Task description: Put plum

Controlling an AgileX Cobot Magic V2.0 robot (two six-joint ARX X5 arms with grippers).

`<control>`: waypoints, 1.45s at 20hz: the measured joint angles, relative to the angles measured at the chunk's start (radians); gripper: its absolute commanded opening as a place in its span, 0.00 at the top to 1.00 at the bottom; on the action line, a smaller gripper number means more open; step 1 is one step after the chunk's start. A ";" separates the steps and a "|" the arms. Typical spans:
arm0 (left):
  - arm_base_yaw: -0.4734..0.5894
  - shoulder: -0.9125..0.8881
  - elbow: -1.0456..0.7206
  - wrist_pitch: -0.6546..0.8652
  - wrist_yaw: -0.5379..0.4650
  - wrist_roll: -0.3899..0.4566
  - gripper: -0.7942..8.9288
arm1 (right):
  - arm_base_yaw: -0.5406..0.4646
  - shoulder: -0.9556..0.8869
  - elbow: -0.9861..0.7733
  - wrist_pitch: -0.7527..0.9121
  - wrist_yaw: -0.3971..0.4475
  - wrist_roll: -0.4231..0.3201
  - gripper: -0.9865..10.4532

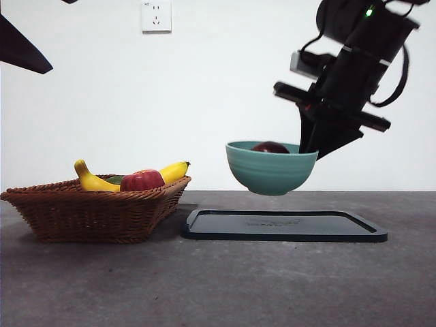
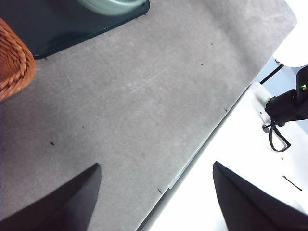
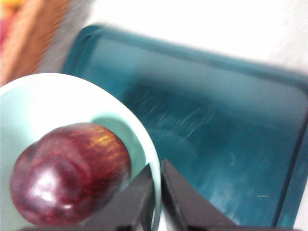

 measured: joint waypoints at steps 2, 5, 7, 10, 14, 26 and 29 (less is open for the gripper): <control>0.000 0.000 0.000 0.000 0.000 0.000 0.53 | -0.018 0.080 0.047 0.001 0.000 -0.001 0.91; 0.000 0.000 0.000 0.000 0.000 0.000 0.53 | -0.022 0.155 0.071 0.013 0.000 -0.011 0.91; 0.000 0.000 0.000 -0.001 0.000 0.000 0.53 | -0.022 0.177 0.074 0.026 0.000 -0.011 0.91; 0.000 0.000 0.000 0.000 0.000 0.000 0.53 | -0.022 0.180 0.075 0.025 0.000 -0.015 0.91; 0.000 0.000 0.000 0.000 0.000 0.000 0.53 | -0.022 0.180 0.076 0.006 -0.002 -0.016 0.77; 0.000 0.000 0.000 0.000 0.000 0.002 0.53 | -0.021 -0.289 0.098 -0.274 0.032 -0.066 0.77; 0.000 0.000 0.000 0.000 0.000 0.002 0.53 | -0.007 -0.436 0.093 -0.355 0.016 -0.088 0.77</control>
